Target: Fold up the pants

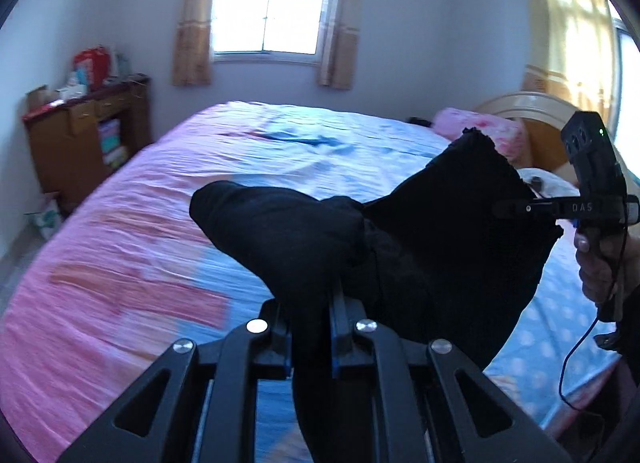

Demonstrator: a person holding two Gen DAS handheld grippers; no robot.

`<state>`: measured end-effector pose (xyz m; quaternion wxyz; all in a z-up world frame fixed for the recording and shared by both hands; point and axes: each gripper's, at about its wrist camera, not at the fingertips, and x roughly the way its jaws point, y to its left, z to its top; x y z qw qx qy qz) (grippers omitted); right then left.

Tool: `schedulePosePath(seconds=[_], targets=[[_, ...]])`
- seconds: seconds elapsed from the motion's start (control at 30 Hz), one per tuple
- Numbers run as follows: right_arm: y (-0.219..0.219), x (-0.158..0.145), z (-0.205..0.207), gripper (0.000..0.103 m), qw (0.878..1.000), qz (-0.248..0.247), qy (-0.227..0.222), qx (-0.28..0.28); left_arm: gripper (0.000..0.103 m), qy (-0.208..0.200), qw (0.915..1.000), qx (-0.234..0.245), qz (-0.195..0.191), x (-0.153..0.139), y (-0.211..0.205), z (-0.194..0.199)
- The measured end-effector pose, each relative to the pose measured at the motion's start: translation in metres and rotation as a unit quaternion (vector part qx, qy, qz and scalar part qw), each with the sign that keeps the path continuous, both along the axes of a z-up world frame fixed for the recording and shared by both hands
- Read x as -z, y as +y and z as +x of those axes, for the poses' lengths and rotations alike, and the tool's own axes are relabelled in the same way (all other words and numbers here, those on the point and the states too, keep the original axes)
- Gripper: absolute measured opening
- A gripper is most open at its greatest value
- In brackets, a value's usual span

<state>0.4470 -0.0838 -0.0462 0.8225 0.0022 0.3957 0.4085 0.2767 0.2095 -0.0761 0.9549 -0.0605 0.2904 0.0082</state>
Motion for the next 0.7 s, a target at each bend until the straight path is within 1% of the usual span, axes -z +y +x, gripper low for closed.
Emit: schedulePosePath(seconds=[0.1, 0.17, 0.33, 0.5, 0.6, 0.7], targets=[[0.04, 0.008, 0.02, 0.02, 1.0, -0.002, 0.005, -0.015, 0.013, 0.007, 0.9995, -0.021, 0.022, 0.007, 0.02, 0.006], [0.057, 0.016, 0.031, 0.02, 1.0, -0.005, 0.007, -0.02, 0.013, 0.016, 0.9991, -0.033, 0.02, 0.015, 0.036, 0.012], [0.096, 0.039, 0.058, 0.02, 0.999, -0.008, 0.029, -0.034, 0.013, 0.035, 0.9976, -0.057, 0.017, 0.033, 0.06, 0.019], [0.113, 0.068, 0.081, 0.02, 0.998, -0.015, 0.055, -0.031, 0.013, 0.055, 0.9965, -0.061, 0.013, 0.049, 0.066, 0.026], [0.115, 0.082, 0.09, 0.02, 0.997, -0.019, 0.065, -0.026, 0.013, 0.061, 0.996, -0.064, 0.011, 0.056, 0.066, 0.029], [0.115, 0.094, 0.1, 0.02, 0.997, -0.021, 0.077, -0.021, 0.013, 0.065, 0.9955, -0.067, 0.019, 0.062, 0.066, 0.034]])
